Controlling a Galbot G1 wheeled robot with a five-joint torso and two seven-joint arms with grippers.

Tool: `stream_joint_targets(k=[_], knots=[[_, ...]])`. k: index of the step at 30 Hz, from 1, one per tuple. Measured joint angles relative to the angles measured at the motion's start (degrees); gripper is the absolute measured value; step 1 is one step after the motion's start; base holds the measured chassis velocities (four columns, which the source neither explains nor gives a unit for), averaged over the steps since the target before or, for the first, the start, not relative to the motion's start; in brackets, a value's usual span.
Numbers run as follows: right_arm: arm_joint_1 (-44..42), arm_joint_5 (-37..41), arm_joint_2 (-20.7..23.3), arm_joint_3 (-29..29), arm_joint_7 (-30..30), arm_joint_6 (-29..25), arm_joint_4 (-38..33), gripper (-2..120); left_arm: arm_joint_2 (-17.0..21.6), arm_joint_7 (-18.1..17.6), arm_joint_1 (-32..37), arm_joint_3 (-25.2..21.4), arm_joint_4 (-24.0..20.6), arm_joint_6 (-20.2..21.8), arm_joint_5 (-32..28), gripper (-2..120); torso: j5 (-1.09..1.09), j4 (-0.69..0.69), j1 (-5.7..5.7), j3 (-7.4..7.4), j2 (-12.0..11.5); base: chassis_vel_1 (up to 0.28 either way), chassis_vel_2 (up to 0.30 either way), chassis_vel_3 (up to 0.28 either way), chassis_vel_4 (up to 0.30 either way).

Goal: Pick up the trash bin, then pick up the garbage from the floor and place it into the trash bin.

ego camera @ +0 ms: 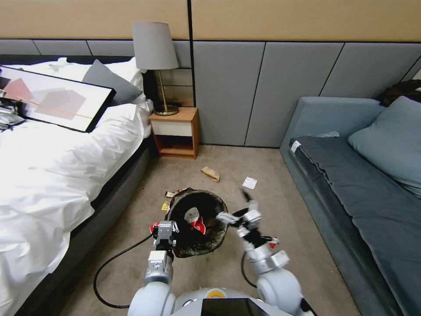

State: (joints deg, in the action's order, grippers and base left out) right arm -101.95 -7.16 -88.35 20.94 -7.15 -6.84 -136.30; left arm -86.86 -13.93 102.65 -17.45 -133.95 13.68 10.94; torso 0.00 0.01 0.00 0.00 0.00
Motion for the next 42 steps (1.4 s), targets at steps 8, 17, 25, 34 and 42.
stream_joint_targets(k=[8,17,25,34,42], knots=[[-1.4,-4.5,-3.8,1.2,-1.6,-1.7,1.0,100,0.3,-0.2,0.3,-0.4,-0.5,-0.1,-0.5,2,-0.01,0.00,0.00,0.00,0.0,0.000,0.000,0.000,0.000],[-1.2,-3.8,-3.9,2.5,-1.6,-1.6,0.8,100,0.4,-0.2,0.4,-0.4,-1.0,-0.1,-0.6,2,0.00,-0.01,0.00,0.00,0.0,0.000,0.000,0.000,0.000],[-0.4,-2.1,-3.9,3.4,-1.4,-1.0,1.4,100,0.4,-0.2,0.6,-0.4,-1.2,-0.1,-0.6,2,0.00,-0.01,0.00,0.00,0.0,0.000,0.000,0.000,0.000],[7.0,8.3,-1.5,10.7,-3.1,10.1,9.8,100,0.4,-0.2,0.6,-0.4,-1.4,-0.1,-0.4,2,0.01,-0.01,0.00,0.00,0.0,0.000,0.000,0.000,0.000],[13.7,13.0,0.6,14.9,-2.1,13.3,26.5,100,0.2,-0.3,0.6,-0.4,-1.3,-0.1,-0.3,2,0.02,-0.02,0.00,0.00,0.0,0.000,0.000,0.000,0.000]])
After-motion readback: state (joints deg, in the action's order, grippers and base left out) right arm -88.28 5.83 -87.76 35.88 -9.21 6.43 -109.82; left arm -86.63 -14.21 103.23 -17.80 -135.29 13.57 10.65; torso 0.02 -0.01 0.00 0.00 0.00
